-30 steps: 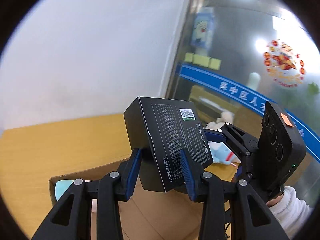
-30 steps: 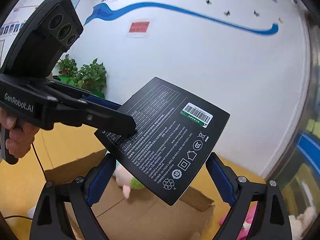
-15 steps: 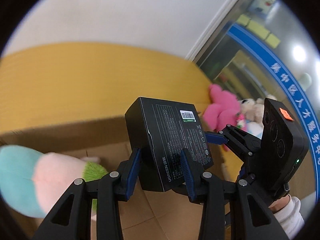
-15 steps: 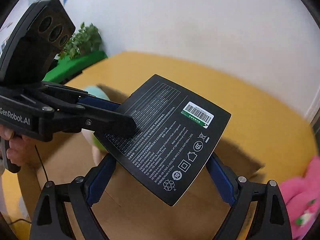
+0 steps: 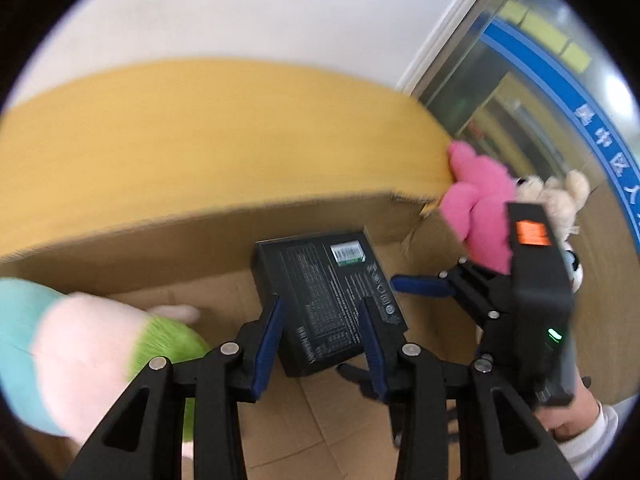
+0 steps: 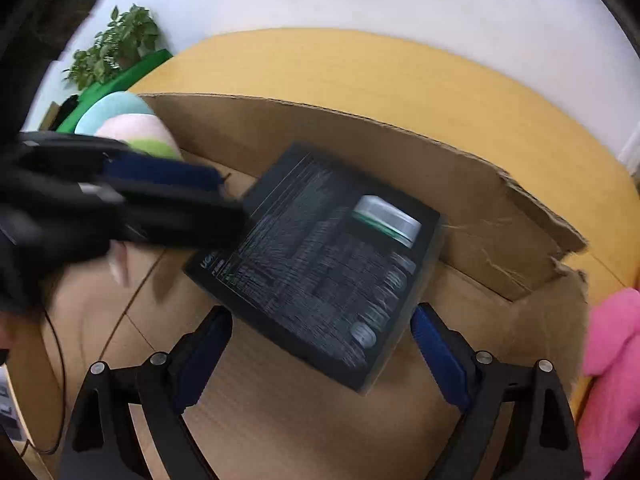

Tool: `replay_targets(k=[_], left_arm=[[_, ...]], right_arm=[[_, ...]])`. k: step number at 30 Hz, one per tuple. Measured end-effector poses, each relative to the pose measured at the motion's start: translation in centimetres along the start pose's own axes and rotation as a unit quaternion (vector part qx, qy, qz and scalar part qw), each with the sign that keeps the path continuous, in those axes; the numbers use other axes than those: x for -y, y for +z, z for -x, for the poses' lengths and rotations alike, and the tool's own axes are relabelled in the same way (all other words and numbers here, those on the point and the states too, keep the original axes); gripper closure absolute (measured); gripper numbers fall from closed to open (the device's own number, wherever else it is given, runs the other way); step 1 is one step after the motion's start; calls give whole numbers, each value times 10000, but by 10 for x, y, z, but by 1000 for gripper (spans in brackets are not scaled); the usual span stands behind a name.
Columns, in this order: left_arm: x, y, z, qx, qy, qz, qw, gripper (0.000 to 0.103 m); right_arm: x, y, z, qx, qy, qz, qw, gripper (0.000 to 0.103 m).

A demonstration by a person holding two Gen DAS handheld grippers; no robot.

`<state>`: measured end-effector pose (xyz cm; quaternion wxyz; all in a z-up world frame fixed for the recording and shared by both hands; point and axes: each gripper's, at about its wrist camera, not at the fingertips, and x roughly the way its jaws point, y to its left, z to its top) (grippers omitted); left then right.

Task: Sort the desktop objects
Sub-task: 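Lift the black box into the cardboard box and release it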

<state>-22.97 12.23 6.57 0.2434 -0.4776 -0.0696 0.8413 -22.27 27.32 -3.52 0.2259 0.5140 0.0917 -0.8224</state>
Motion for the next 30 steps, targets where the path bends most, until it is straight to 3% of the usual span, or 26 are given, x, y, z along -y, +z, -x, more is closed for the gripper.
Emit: replay_targets(k=[3, 6, 9, 11, 14, 16, 20, 25, 30], left_arm=[[0, -17, 44, 381, -124, -284, 9988, 66], [3, -32, 59, 306, -353, -599, 9971, 66], [2, -51, 46, -210, -296, -916, 9951, 66], [-4, -63, 23, -799, -115, -1031, 9914, 66], [-20, -68, -3, -1093, 29, -866, 9902, 66], [-34, -60, -15, -1020, 187, -601, 9928, 66], [-58, -42, -20, -663, 83, -111, 9977, 66], [-62, -32, -24, -604, 144, -82, 9980, 66], [-58, -48, 0, -583, 227, -190, 9979, 66]], right_arm=[[-2, -6, 12, 98, -33, -74, 9999, 11], [-1, -9, 22, 190, 15, -231, 9996, 11], [-1, -9, 27, 241, 202, -370, 9988, 11], [-4, -13, 27, 242, 268, -334, 9988, 11], [0, -19, 29, 179, 233, -319, 9991, 11], [4, -23, 34, 190, 202, -378, 9989, 11], [20, -34, 48, 246, 323, -412, 9983, 11], [16, -44, 52, 233, 254, -408, 9986, 11], [6, -53, 91, 751, 413, -602, 9945, 11]])
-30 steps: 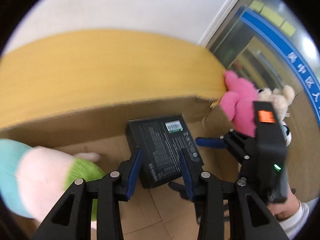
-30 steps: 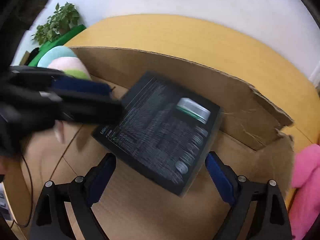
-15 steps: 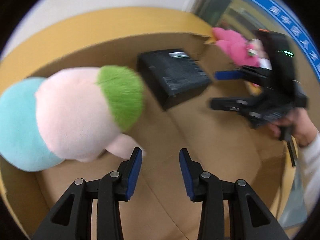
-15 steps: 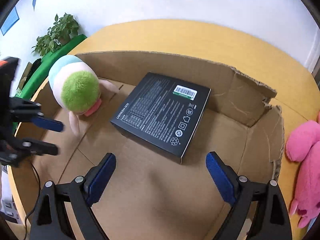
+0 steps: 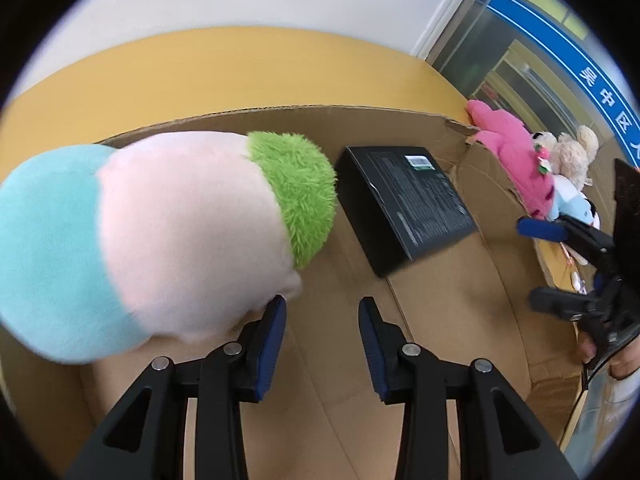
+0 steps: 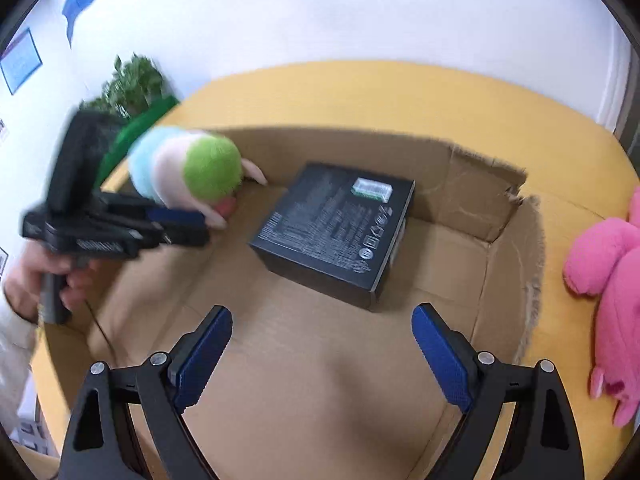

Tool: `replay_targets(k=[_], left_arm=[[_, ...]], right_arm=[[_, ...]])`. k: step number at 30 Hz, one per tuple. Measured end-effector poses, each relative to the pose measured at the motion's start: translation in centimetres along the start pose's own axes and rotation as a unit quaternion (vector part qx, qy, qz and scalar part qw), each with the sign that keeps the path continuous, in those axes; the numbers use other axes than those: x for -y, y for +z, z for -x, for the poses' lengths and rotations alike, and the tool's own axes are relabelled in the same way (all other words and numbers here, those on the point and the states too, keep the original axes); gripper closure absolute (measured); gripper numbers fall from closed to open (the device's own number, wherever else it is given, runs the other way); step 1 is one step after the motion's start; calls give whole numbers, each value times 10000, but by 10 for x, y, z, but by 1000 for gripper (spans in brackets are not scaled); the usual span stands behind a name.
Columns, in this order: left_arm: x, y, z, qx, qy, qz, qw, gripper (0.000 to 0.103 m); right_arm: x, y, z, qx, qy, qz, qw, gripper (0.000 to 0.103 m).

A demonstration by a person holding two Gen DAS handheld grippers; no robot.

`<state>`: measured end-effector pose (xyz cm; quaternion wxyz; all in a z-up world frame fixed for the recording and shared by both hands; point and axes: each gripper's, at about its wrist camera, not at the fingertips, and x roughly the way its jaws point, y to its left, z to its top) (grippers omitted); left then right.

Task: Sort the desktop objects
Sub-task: 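Lift the black box into the cardboard box and release it, then move the right gripper to the black sunglasses and grasp them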

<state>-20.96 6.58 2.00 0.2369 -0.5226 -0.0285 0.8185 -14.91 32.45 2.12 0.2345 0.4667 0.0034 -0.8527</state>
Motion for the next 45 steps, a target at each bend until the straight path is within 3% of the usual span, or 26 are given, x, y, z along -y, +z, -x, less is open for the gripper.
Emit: replay_targets(k=[4, 8, 12, 15, 20, 23, 26, 31, 35, 38, 41, 45], left_arm=[[14, -27, 52, 292, -80, -245, 9992, 66], [17, -66, 122, 636, -226, -227, 9975, 65], [12, -116, 194, 1073, -1, -226, 9940, 37], [15, -147, 213, 1080, 130, -222, 9938, 37], [5, -183, 212, 857, 202, 78, 9961, 37], [4, -199, 199, 710, 69, 80, 9974, 37], [-2, -206, 172, 401, 61, 63, 9992, 37], [-13, -207, 158, 514, -62, 248, 9983, 38], [-12, -211, 160, 514, -103, 306, 9982, 38], [-7, -216, 161, 531, -84, 233, 9983, 38], [-3, -216, 161, 538, -81, 208, 9983, 38], [0, -216, 163, 513, -96, 248, 9983, 38]], right_arm=[[-27, -17, 49, 445, 243, 241, 9984, 2], [-54, -41, 93, 672, 394, 352, 9963, 2], [-67, -69, 123, 695, 597, 246, 9955, 0], [-76, -98, 113, 472, 447, 129, 9978, 0], [-80, -138, 72, 17, 452, -420, 9981, 0], [-95, -153, 64, 0, 170, -245, 9996, 0], [-103, -156, 66, 36, 210, -198, 9996, 0], [-112, -162, 105, 466, -96, -119, 9988, 0], [-117, -188, 148, 746, -576, -36, 9955, 0], [-111, -222, 156, 534, -789, -134, 9954, 0], [-93, -251, 140, 183, -690, -675, 9952, 3], [-76, -274, 114, -123, -613, -1073, 9923, 17]])
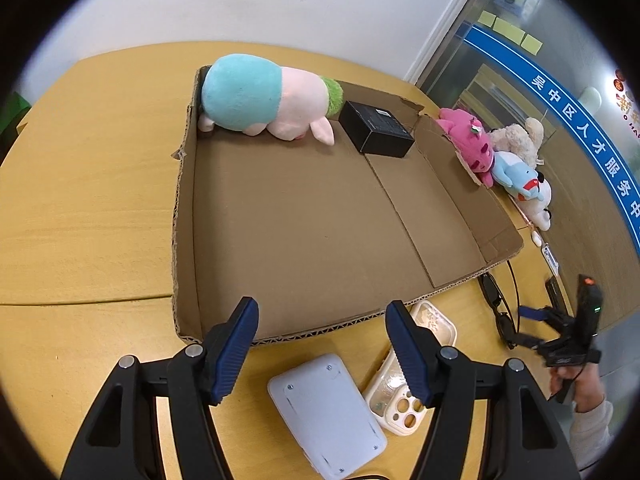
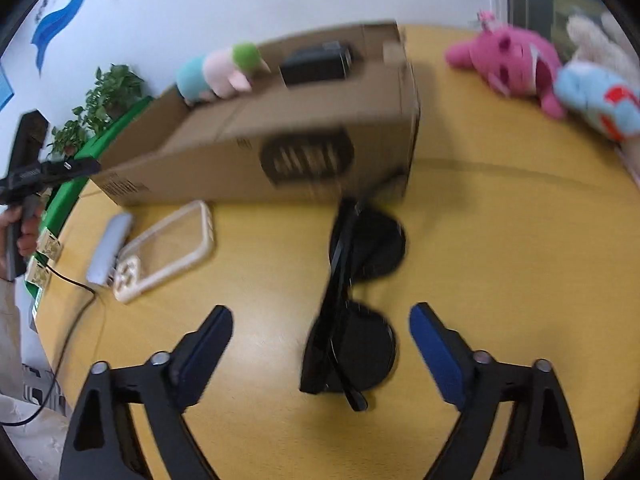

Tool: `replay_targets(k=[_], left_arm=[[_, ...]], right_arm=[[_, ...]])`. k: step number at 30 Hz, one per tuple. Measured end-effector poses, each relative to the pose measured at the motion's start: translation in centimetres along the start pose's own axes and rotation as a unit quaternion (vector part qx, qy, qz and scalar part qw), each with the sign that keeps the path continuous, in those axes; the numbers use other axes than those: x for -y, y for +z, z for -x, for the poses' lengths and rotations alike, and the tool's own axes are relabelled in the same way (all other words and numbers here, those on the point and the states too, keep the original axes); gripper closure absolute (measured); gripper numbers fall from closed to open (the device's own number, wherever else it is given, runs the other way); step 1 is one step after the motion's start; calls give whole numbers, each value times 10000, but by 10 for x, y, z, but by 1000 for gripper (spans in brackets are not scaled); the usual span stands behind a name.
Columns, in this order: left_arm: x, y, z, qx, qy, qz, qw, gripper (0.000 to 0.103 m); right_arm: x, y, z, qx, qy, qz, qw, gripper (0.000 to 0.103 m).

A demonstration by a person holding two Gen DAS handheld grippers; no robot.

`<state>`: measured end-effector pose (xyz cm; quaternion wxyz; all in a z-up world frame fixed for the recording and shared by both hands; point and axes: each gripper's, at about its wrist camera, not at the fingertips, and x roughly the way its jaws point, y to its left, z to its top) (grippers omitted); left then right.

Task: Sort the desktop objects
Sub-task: 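Move the right gripper to the black sunglasses and grasp them, then lift the sunglasses with the right gripper while the left gripper grasps them too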

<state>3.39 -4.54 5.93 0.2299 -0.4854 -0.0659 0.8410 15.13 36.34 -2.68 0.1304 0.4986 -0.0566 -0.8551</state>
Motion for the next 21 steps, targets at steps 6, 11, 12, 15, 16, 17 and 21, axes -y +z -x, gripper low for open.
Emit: replay_targets(k=[6, 11, 12, 15, 16, 17, 21], left_arm=[[23, -3, 23, 339, -152, -6, 9993, 37], [82, -12, 16, 157, -942, -385, 9947, 37], [98, -15, 8, 48, -1138, -480, 9923, 37], [147, -25, -25, -435, -1640, -696, 9830, 37], [167, -30, -42, -664, -1790, -764, 9786, 37], [179, -32, -58, -841, -1893, -834, 9748, 37], [217, -42, -126, -1557, -2112, -787, 9617, 38]], right_arm=[[-11, -7, -20, -181, -473, 455, 9977, 35], [-7, -15, -13, 7, -500, 326, 9982, 54], [-9, -18, -12, 37, -526, 343, 9980, 54], [-12, -25, -9, 124, -444, 168, 9988, 54], [-14, -27, -8, 150, -427, 122, 9989, 54], [-15, -29, -7, 178, -399, 69, 9990, 54], [-12, -37, -3, 312, -272, -215, 9989, 54]])
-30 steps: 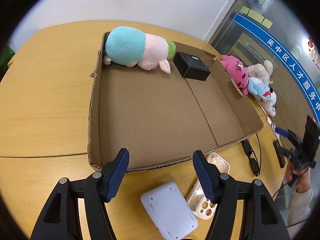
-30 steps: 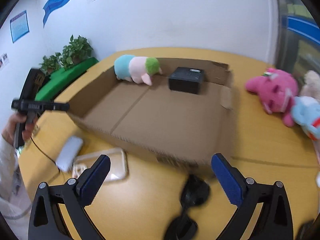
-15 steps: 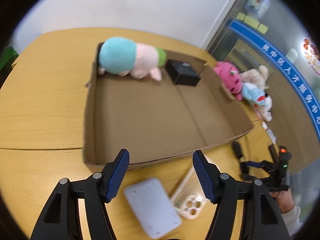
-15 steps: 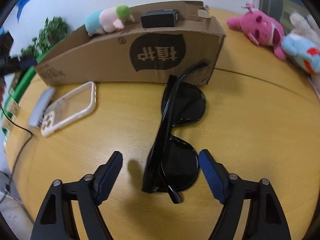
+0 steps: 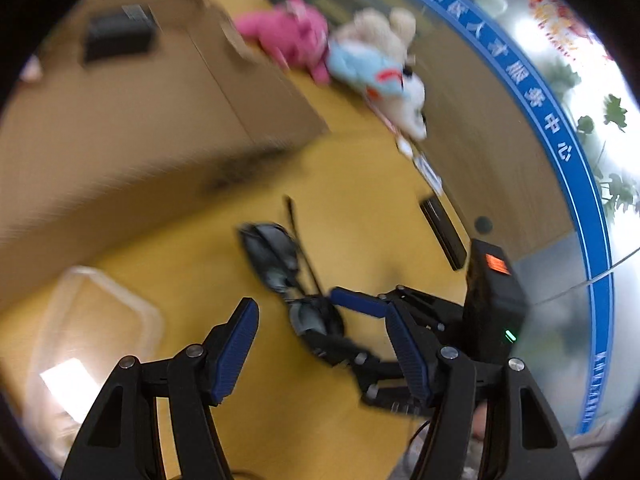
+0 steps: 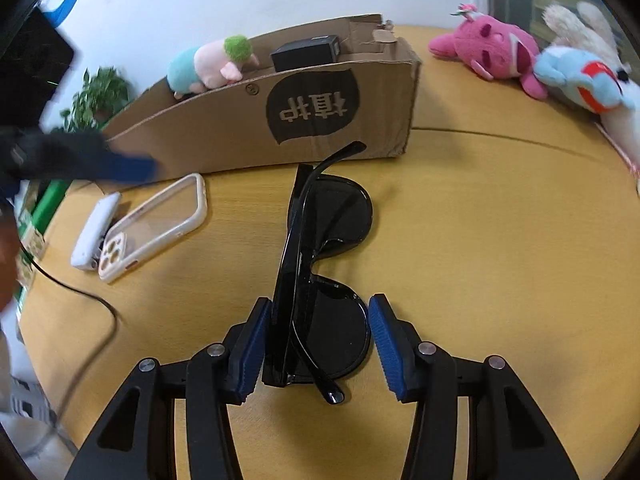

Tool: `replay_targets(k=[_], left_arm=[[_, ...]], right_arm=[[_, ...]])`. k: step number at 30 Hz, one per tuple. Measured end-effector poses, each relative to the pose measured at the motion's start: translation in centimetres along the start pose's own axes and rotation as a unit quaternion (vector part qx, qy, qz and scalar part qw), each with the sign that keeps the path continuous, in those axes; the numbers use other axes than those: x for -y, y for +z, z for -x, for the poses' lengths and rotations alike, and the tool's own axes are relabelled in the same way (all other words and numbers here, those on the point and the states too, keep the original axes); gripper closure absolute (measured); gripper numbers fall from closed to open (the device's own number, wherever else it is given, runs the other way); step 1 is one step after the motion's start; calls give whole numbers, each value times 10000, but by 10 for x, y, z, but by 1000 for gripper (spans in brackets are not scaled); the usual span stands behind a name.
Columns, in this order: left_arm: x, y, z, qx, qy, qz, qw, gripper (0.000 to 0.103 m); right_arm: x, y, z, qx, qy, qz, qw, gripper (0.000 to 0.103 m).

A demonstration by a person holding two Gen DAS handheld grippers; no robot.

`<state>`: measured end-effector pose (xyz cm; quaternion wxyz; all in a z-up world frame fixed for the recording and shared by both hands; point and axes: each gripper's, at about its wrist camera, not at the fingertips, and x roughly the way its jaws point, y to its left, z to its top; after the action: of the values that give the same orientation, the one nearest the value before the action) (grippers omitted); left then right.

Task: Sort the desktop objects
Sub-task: 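Lift the sunglasses with the right gripper while the left gripper grasps them too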

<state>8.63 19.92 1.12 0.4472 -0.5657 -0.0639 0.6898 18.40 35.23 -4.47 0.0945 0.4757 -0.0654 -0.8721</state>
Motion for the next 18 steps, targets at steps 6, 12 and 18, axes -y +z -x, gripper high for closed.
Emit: replay_targets(k=[6, 12, 18], left_arm=[[-2, 6, -61, -746, -343, -98, 9966, 39], [-10, 2, -75, -779, -559, 84, 9954, 86], [-12, -2, -65, -641, -957, -43, 9933, 92]], right_arm=[[13, -13, 10, 166, 191, -333, 9991, 55], [27, -18, 16, 308, 422, -532, 9972, 55], [20, -16, 15, 315, 495, -359, 9976, 55]])
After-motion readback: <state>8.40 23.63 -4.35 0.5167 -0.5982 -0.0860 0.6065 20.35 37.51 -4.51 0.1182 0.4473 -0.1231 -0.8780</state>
